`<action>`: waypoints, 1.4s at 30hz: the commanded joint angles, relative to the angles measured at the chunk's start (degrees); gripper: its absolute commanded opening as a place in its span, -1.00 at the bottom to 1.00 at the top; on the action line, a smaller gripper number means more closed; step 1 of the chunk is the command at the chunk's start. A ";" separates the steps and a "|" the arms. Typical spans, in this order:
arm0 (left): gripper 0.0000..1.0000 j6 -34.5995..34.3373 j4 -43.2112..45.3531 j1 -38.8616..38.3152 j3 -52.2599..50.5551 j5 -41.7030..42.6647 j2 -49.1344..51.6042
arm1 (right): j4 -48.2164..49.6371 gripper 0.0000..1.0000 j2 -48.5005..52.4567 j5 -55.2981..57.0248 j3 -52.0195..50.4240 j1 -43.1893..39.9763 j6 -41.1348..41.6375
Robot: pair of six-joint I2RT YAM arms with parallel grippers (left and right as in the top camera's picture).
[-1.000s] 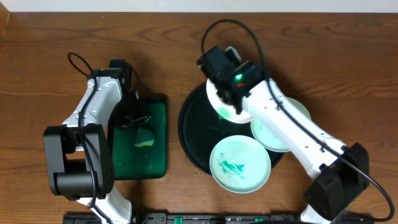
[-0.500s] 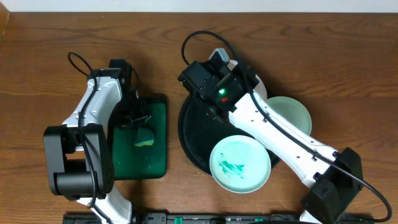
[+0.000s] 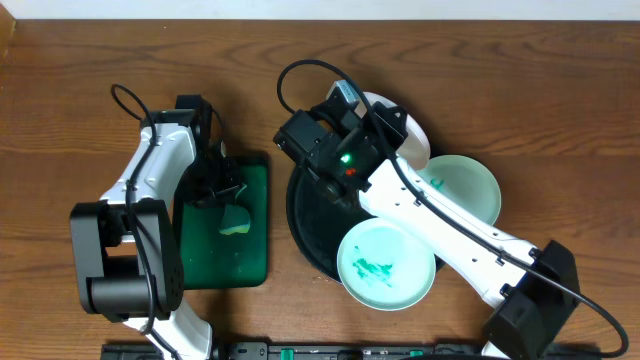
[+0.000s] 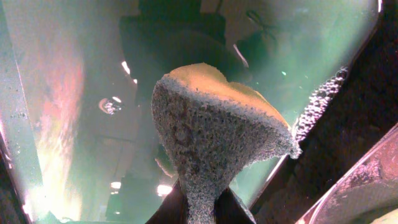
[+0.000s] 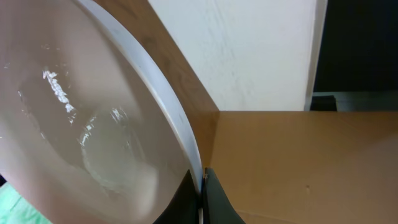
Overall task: Clean dirty plates on tray and stack at the side
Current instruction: 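Lift the scrubbed white plate with the right gripper and carry it right, then lower the white plate onto the table at right and open the right gripper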
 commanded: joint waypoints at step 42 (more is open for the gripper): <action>-0.86 0.79 -0.37 0.09 0.11 1.01 -1.29 | -0.57 -0.97 6.29 -79.97 1.51 -79.67 18.01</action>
